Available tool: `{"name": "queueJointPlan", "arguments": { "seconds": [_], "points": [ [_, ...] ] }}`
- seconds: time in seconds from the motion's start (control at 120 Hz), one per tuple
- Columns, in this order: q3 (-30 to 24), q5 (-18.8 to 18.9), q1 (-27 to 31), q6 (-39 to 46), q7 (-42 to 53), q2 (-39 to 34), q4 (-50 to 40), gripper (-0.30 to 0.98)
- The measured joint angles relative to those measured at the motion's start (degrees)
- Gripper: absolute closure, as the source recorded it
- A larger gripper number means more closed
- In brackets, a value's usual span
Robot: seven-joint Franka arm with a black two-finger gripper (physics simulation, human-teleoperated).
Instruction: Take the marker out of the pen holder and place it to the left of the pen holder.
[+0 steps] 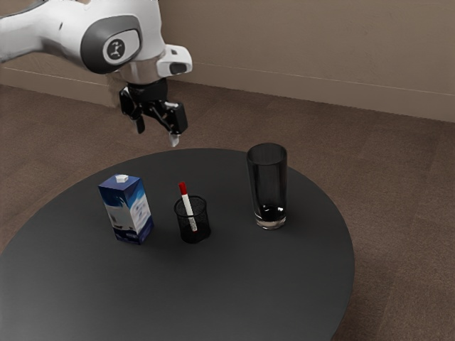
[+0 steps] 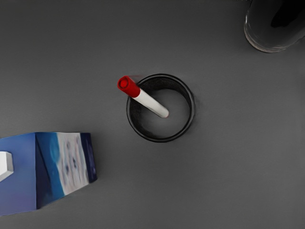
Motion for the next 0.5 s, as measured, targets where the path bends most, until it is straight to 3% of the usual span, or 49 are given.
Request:
{"name": "queueJointPlan", "arguments": {
  "seconds": [0.1,0.192,0.358,0.5],
  "points": [
    [0.6,-0.1,-3.5,1.1,-0.7,1.2,0.3,0.0],
    [4.0,-0.5,-8.3,1.9,-1.1,8.4,5.9,0.0],
    [8.3,-2.5,-2.6,3.5,-1.6,32.5,27.4,0.0],
    [8.7,-6.0,-1.8,8.1,-3.1,39.6,29.8,0.0]
  ]
}}
